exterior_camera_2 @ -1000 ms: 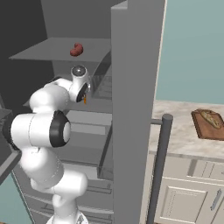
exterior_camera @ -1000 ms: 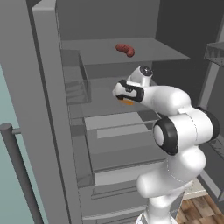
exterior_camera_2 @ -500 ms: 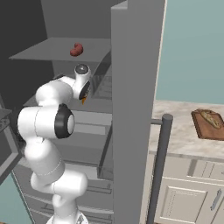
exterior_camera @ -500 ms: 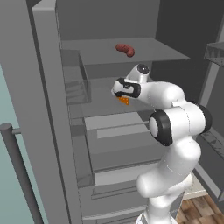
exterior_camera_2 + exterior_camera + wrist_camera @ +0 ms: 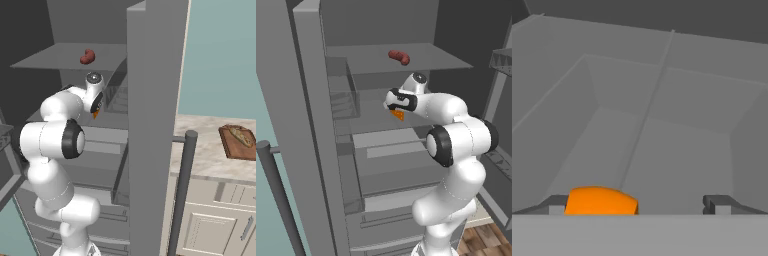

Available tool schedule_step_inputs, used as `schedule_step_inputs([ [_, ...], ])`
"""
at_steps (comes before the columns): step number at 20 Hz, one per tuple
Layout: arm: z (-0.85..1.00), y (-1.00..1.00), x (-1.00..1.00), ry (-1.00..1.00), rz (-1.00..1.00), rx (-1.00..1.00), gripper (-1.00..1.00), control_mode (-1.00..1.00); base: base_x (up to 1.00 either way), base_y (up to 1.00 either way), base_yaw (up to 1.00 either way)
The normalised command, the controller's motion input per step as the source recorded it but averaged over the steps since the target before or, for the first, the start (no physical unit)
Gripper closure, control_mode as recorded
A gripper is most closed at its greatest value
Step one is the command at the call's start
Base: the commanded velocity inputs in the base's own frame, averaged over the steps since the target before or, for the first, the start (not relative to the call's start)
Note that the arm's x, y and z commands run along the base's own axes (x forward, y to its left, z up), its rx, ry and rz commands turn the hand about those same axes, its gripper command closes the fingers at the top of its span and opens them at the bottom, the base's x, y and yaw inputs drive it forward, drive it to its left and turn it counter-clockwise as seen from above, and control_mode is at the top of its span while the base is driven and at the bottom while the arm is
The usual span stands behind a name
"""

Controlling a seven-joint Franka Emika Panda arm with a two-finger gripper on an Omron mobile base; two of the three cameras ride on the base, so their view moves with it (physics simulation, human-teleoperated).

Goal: Retrieve the sausage and cheese from the fridge and place them on the cutting board on the counter.

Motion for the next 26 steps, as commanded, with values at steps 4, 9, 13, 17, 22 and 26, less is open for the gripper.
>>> schedule_step_inputs([
  [4, -0.19, 0.05, -0.42, 0.00, 0.00, 0.00, 1.00, -1.00, 0.00, 0.00, 0.00],
  [9, -0.25, 0.01, -0.43, 0.00, 0.00, 0.01, 1.00, -1.00, 0.00, 0.00, 0.00],
  [13, -0.03, 0.00, -0.32, 0.00, 0.00, 0.04, 1.00, -1.00, 0.00, 0.00, 0.00],
  [17, 0.46, 0.00, -0.80, 0.01, 0.00, 0.09, 1.00, -1.00, 0.00, 0.00, 0.00],
  [22, 0.73, 0.00, -1.00, 0.01, 0.00, 0.09, 1.00, -1.00, 0.00, 0.00, 0.00],
  [26, 0.64, 0.01, -1.00, 0.00, 0.00, 0.04, 1.00, -1.00, 0.00, 0.00, 0.00],
])
